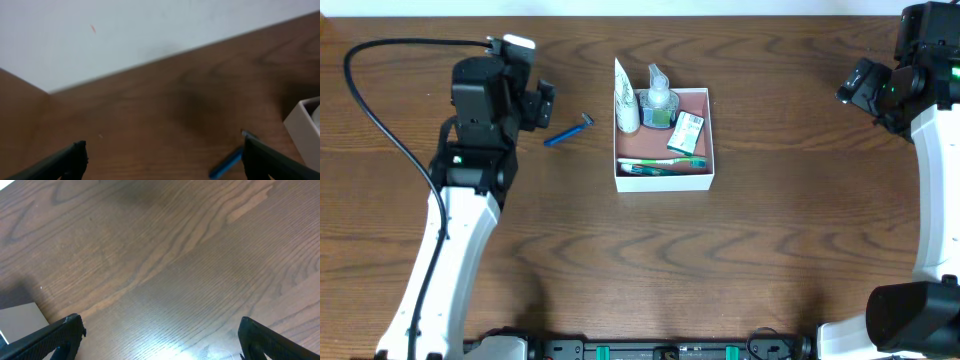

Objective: Pack container
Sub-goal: 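Move the left gripper toward the blue razor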

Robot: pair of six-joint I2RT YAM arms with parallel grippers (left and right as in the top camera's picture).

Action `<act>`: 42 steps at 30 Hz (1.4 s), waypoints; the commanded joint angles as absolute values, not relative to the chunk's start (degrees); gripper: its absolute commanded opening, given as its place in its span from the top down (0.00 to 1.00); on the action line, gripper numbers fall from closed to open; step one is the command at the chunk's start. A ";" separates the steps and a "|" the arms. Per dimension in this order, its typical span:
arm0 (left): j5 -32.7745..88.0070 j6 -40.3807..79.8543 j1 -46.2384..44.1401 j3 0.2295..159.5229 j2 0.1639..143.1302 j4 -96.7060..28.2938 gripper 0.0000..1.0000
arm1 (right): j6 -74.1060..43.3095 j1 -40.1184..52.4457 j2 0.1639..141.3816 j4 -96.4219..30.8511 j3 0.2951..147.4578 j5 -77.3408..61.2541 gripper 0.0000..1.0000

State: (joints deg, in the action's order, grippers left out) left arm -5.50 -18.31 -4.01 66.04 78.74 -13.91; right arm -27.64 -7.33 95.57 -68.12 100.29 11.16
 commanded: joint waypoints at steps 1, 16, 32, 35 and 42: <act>-0.36 -15.11 -3.01 69.21 84.33 -16.91 0.02 | -28.23 -7.49 95.59 -68.18 100.38 11.35 0.01; 4.19 -20.38 -3.03 79.31 102.85 -30.61 0.02 | -28.23 -7.49 95.59 -68.18 100.38 11.35 0.01; 7.11 -24.34 -3.03 79.31 111.11 -31.42 0.02 | -28.23 -7.49 95.59 -68.18 100.36 11.35 0.01; 7.11 -25.45 -3.07 79.31 112.79 -31.40 0.02 | -28.23 -7.49 95.59 -68.18 100.38 11.35 0.01; 7.11 -25.93 -3.62 79.31 115.68 -30.74 0.01 | -28.25 -7.49 95.59 -68.18 100.38 11.35 0.01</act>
State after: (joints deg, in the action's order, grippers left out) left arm 6.28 -24.51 -3.22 77.93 115.00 -31.03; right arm -27.64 -7.33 95.57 -68.12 100.29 11.16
